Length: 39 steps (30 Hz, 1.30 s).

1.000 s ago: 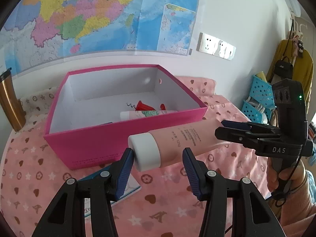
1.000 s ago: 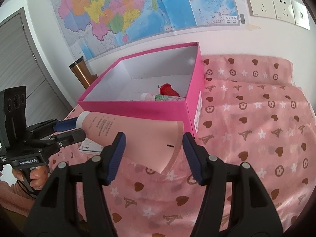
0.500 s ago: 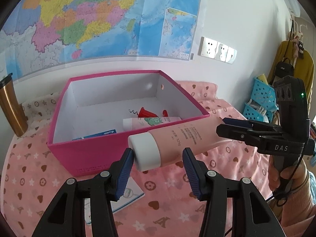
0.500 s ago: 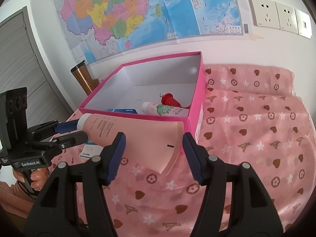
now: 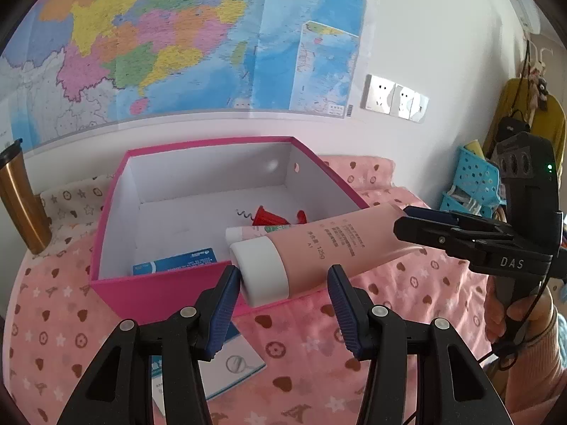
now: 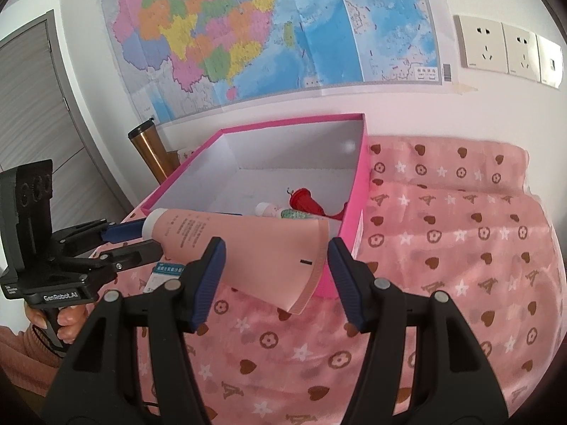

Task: Organize rigid objects
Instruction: 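Lift the pink tube over the magenta box and lower it inside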

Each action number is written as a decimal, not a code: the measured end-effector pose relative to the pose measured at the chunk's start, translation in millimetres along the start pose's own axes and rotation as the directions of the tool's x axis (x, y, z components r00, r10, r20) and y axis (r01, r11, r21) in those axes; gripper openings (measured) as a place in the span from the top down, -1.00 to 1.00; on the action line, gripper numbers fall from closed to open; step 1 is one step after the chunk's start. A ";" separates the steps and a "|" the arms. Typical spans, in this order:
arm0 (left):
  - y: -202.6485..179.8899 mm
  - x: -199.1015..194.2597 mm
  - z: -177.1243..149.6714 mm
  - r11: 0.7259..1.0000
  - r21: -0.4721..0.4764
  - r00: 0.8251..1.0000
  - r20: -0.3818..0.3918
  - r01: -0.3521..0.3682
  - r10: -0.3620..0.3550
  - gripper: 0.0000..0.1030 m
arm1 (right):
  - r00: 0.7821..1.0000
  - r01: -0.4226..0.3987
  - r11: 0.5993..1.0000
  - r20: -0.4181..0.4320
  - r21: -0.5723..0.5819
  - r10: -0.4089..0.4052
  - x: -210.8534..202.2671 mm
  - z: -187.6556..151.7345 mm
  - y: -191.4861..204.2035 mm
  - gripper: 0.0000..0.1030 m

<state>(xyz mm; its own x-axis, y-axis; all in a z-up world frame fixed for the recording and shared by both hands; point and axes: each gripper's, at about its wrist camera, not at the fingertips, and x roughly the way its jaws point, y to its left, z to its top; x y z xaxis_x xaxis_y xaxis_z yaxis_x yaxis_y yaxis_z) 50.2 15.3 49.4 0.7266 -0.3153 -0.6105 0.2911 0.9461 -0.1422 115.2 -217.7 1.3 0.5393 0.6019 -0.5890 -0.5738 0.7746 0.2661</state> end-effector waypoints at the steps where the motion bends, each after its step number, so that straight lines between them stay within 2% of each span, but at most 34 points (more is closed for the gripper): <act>1: 1.4 0.9 1.3 1.000 -0.004 1.000 0.000 0.000 0.000 0.00 | 1.000 -0.001 1.000 0.003 -0.001 0.001 0.3 1.2 0.1 -0.21; 18: 9.8 15.1 18.2 1.000 -0.009 1.000 0.005 -0.013 0.013 0.00 | 1.000 0.003 1.000 0.017 0.004 -0.003 12.9 15.9 -6.1 -0.21; 39: 15.2 39.7 32.3 0.999 -0.009 0.999 -0.014 -0.040 0.040 0.00 | 0.999 0.029 0.999 -0.017 0.013 -0.029 35.9 25.6 -20.0 -0.21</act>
<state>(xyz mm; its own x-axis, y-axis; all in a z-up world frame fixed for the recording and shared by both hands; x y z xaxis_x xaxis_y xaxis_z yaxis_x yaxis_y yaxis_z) 103.6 14.7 48.2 0.7288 -0.2763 -0.6265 0.2563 0.9585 -0.1246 161.8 -206.6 -5.6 0.5450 0.5758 -0.6094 -0.5498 0.7942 0.2587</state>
